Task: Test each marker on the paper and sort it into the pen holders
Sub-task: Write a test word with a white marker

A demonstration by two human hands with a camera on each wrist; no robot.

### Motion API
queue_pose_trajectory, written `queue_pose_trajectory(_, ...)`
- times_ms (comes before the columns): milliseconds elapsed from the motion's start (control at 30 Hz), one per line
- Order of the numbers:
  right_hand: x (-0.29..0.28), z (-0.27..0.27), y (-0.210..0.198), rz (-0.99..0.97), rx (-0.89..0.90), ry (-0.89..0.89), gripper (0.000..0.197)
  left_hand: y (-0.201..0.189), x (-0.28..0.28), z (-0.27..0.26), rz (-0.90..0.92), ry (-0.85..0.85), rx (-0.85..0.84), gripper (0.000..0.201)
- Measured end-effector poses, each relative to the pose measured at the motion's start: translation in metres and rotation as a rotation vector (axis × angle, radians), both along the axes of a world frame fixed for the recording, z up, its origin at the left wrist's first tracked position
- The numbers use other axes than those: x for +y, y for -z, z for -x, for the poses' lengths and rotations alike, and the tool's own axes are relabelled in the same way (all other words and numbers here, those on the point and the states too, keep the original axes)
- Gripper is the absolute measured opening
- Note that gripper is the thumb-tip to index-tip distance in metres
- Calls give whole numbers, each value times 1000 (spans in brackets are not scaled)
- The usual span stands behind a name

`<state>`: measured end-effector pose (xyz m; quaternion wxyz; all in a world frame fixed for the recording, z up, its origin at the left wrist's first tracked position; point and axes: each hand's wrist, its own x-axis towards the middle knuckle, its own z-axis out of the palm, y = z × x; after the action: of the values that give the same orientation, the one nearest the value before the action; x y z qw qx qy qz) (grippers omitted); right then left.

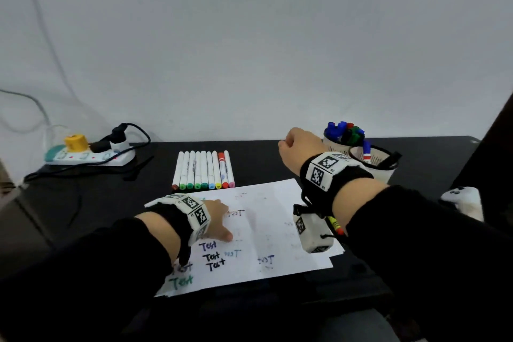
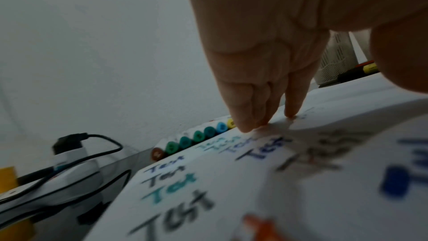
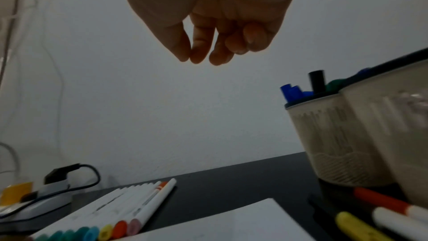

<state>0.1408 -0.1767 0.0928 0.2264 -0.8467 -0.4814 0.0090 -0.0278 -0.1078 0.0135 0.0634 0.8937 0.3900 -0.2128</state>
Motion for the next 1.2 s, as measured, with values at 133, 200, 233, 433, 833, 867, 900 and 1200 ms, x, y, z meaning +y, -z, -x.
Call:
queue_pose_trajectory(133,29,24,12,41,52,-73,23,0,11,27,25,-57,-21,74)
queue_pose_trajectory(200,44,34,20,87,60,-105,24,2,20,39,52,-89,-29,77)
queue_pose_trajectory(233,51,39,23,111,64,-122,24,3,24,45,66,-100,-30,79)
queue_pose_trajectory(433,90,51,50,266,95,-212,23,3,32,49,113,-96,-38,80)
queue_pose_trajectory(833,123,46,76,538,26,-191,33,2,43,48,127,-92,-2,82)
queue_pose_trajectory(867,123,45,76,542,22,-194,34,2,43,48,127,-90,-3,81)
queue_pose_trajectory(900,124,45,76,545,15,-198,35,1,42,48,126,-90,-4,81)
queue_pose_trajectory(1200,134,38,88,581,-54,-141,37,1,41,48,113,-90,8,81)
